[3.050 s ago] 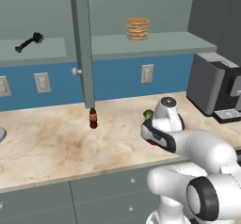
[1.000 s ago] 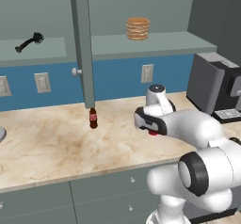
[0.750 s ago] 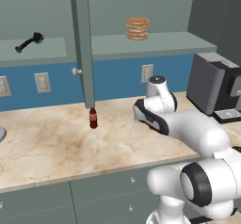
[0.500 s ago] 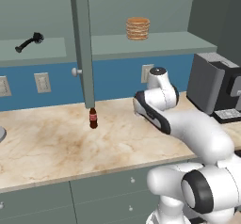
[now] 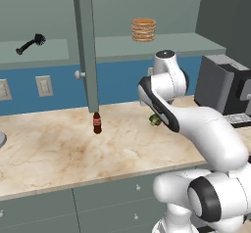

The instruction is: Pick the jam and jam from the counter and place them in the cabinets closest to them.

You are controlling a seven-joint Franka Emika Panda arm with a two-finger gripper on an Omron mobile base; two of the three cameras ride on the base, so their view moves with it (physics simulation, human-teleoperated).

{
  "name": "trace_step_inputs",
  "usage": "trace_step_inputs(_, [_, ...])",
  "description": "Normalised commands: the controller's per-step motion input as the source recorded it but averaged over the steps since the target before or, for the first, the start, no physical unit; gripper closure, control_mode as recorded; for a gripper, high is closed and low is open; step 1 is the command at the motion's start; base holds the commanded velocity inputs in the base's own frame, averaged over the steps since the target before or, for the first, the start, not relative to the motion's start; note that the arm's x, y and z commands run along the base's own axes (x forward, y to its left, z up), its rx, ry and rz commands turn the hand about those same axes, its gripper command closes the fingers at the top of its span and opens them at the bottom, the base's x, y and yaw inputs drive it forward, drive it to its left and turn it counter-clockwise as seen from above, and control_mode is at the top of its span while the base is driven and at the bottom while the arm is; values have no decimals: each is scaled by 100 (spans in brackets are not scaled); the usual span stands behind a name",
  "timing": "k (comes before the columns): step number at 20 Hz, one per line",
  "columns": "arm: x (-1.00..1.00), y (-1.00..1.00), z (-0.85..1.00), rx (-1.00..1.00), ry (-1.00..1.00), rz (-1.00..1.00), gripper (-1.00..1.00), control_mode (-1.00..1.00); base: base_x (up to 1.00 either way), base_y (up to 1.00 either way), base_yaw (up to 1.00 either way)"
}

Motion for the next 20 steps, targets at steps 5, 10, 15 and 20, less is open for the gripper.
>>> trace_step_inputs(5, [0,4,71,0,0,-6,100,-100,0,0,0])
trace_step_inputs(10, [-40,-9,11,0,-20,1,100,-100,0,0,0])
trace_step_inputs(15, [2,-2,36,3,-28,0,100,-100,0,0,0])
trace_step_inputs(20, [23,0,70,5,-14,-6,100,-100,0,0,0])
